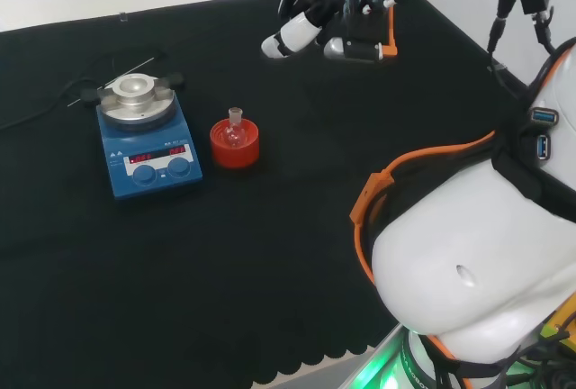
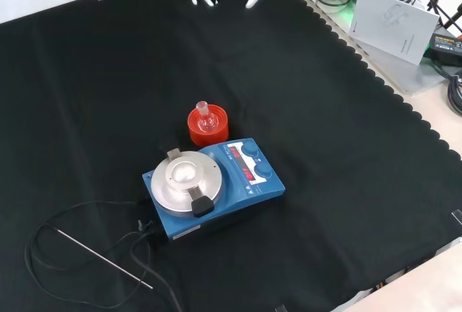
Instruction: Pick up the round-bottom flask.
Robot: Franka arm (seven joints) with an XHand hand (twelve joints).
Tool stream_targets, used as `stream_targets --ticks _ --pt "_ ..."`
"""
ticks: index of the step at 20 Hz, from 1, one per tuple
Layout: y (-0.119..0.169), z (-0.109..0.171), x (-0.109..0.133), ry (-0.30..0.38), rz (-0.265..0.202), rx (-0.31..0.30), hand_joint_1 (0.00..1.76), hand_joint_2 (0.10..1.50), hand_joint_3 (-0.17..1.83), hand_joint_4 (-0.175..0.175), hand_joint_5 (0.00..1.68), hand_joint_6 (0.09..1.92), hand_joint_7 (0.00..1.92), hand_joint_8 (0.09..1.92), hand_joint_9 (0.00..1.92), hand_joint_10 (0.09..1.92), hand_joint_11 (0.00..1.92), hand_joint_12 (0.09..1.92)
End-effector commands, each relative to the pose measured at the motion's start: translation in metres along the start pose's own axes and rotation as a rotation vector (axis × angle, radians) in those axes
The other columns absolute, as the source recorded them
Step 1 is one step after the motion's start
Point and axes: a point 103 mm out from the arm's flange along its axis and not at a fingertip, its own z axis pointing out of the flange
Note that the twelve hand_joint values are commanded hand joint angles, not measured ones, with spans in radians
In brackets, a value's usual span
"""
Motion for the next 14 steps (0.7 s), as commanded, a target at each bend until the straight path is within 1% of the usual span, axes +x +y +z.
stream_targets --ticks 1,6,9,12,14 --pt "0.014 0.011 0.009 0.017 -0.028 0.011 0.87 0.37 0.87 -0.175 0.27 0.97 0.78 1.02 0.95 0.94 0.85 1.3" --pt "0.019 0.022 0.013 0.021 -0.044 0.025 0.87 0.37 0.87 -0.175 0.27 0.97 0.78 1.02 0.96 0.94 0.86 1.3" --pt "0.026 0.031 0.016 0.03 -0.062 0.035 0.87 0.37 0.87 -0.175 0.27 0.98 0.78 1.02 0.96 0.95 0.87 1.3" --pt "0.034 0.038 0.018 0.027 -0.067 0.047 0.87 0.37 0.88 -0.175 0.27 0.98 0.79 1.03 0.97 0.95 0.87 1.3" --pt "0.039 0.039 0.017 0.042 -0.065 0.052 0.87 0.37 0.88 -0.175 0.27 0.98 0.8 1.03 0.98 0.95 0.87 1.3"
